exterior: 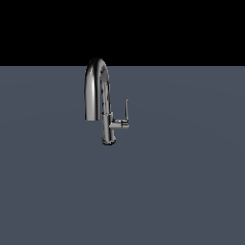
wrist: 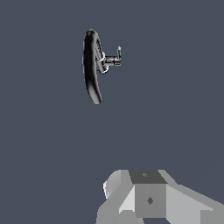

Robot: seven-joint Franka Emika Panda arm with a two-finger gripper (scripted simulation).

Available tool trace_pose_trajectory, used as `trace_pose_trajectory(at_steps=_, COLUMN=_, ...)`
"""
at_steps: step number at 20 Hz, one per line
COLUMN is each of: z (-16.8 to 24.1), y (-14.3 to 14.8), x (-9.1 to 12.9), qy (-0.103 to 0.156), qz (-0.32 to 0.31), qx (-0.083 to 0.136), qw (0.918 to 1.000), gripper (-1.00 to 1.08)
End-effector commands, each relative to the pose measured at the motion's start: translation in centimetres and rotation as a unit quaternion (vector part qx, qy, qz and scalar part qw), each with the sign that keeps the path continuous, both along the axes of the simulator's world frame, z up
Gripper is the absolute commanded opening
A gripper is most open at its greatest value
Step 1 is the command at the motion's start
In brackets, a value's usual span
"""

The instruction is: Turn on the faucet by rotating a designated handle.

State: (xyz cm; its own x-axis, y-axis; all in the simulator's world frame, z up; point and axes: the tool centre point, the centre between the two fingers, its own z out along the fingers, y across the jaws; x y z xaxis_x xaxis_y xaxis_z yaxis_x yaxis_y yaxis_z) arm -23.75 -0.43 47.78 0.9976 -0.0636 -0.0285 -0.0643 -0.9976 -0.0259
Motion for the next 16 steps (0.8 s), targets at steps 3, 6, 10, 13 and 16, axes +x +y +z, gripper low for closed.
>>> trace_pose_trajectory(at_steps=3, z=-0.3, y=0.1, x=1.1, qy=0.015, qz=-0.016, qx=0.016, qw=0.9996, gripper=-1.00)
trace_pose_trajectory(at_steps=6, z=-0.7, y=0.1, x=2.3, qy=0.029, qz=-0.031, qx=0.031, qw=0.9986, gripper=-1.00)
trace_pose_trajectory(at_steps=10, z=-1.3, y=0.1, x=4.1, qy=0.053, qz=-0.057, qx=0.057, qw=0.9953, gripper=-1.00)
trace_pose_trajectory(at_steps=13, z=-1.9, y=0.1, x=5.8, qy=0.074, qz=-0.080, qx=0.080, qw=0.9908, gripper=-1.00)
trace_pose_trajectory(at_steps=16, z=-2.7, y=0.0, x=7.4, qy=0.095, qz=-0.104, qx=0.104, qw=0.9845, gripper=-1.00)
